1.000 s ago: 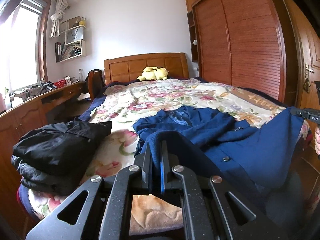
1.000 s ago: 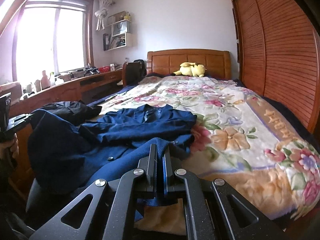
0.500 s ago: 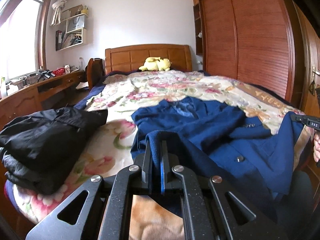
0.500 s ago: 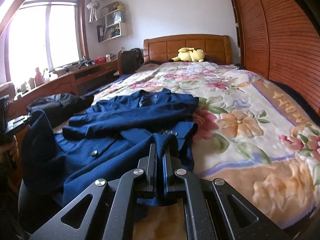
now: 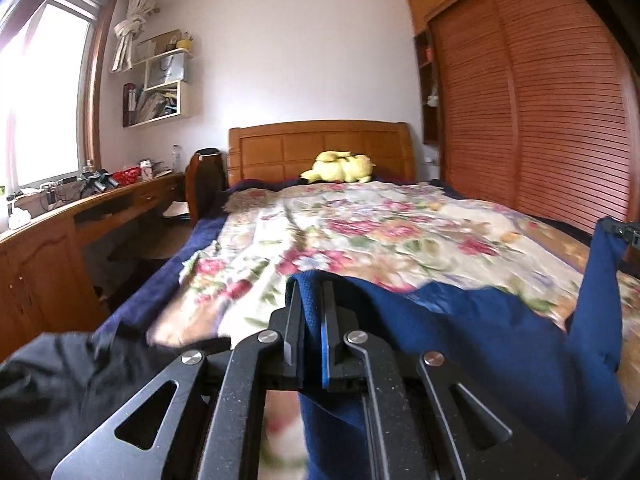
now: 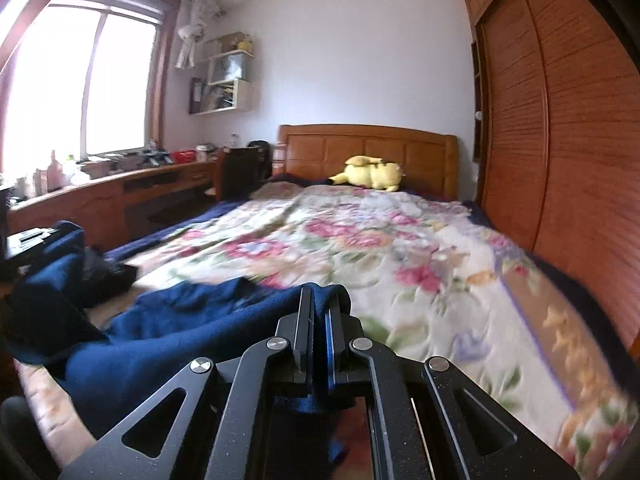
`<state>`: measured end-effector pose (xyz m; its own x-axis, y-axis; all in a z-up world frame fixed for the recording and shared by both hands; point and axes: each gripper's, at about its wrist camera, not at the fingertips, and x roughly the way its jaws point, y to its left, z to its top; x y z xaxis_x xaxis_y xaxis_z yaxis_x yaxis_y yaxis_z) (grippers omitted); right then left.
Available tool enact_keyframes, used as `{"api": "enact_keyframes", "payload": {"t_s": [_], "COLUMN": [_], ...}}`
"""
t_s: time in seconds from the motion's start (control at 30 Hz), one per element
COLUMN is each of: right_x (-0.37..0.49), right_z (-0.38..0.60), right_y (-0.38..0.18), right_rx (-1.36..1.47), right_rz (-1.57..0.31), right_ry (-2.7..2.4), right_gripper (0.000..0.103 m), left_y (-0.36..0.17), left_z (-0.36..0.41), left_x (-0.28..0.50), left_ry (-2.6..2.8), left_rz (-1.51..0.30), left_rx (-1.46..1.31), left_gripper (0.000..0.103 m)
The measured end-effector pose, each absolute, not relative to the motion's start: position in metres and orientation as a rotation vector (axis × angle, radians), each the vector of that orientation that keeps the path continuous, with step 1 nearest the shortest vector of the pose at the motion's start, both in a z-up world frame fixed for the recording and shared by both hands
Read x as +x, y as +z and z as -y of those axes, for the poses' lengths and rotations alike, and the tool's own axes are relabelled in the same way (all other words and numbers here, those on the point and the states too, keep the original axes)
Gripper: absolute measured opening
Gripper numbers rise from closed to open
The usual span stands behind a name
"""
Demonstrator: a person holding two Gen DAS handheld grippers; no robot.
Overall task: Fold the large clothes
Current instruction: 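Grasp the jacket hem with the left gripper while the right gripper grasps the hem too, then lift the hem with both grippers and fold it up over the collar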
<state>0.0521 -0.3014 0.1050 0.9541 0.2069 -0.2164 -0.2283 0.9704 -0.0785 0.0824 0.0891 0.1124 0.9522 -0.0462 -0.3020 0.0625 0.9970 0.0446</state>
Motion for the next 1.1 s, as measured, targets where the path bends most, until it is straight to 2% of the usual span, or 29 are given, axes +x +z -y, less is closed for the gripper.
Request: {"api": "enact_keyframes", "payload": {"t_s": [0.13, 0.3, 0.5, 0.53, 0.57, 0.67, 0.73, 0.77, 0.8, 0.9, 1.1], "right_x": [0.154, 0.263, 0.31, 0.313, 0.316, 0.3, 0.292, 0.283, 0.274, 0.239, 0.163], "right_z": [0.292, 0.278, 0.26, 0.26, 0.258, 0.269, 0.274, 0.276, 0.278, 0.283, 0.287], "right_y": [0.099, 0.06, 0.041, 0.041, 0.041, 0.047, 0.051, 0.054, 0.056, 0.056, 0.029], "right_rx": [-0.12, -0.128, -0.118, -0.129, -0.145, -0.191, -0.2, -0.188, -0.173, -0.145, -0.132], "right_rz": [-0.288, -0.437, -0.517, -0.526, -0.538, -0.547, -0.539, -0.532, -0.524, -0.502, -0.528], "right_ry": [0.127, 0.052, 0.085, 0.084, 0.076, 0.041, 0.031, 0.043, 0.06, 0.093, 0.158], "right_gripper": [0.004, 0.004, 0.004, 0.004, 0.005, 0.013, 0.03, 0.048, 0.06, 0.064, 0.065], "left_y": [0.103, 0.072, 0.041, 0.038, 0.036, 0.037, 0.039, 0.039, 0.038, 0.028, 0.001], "left_z": [-0.097, -0.096, -0.094, -0.096, -0.099, -0.103, -0.105, -0.105, -0.105, -0.104, -0.116], "left_x": [0.151, 0.215, 0.236, 0.234, 0.23, 0.219, 0.206, 0.194, 0.186, 0.147, 0.08], "left_ry": [0.004, 0.033, 0.005, -0.014, -0.03, -0.054, -0.072, -0.074, -0.082, -0.099, -0.128], "left_rz": [-0.348, -0.433, -0.515, -0.521, -0.529, -0.558, -0.572, -0.575, -0.578, -0.6, -0.642], "left_rx": [0.085, 0.127, 0.126, 0.113, 0.097, 0.058, 0.045, 0.047, 0.048, 0.056, -0.006], "left_gripper": [0.006, 0.006, 0.007, 0.013, 0.024, 0.039, 0.04, 0.04, 0.041, 0.041, 0.041]}}
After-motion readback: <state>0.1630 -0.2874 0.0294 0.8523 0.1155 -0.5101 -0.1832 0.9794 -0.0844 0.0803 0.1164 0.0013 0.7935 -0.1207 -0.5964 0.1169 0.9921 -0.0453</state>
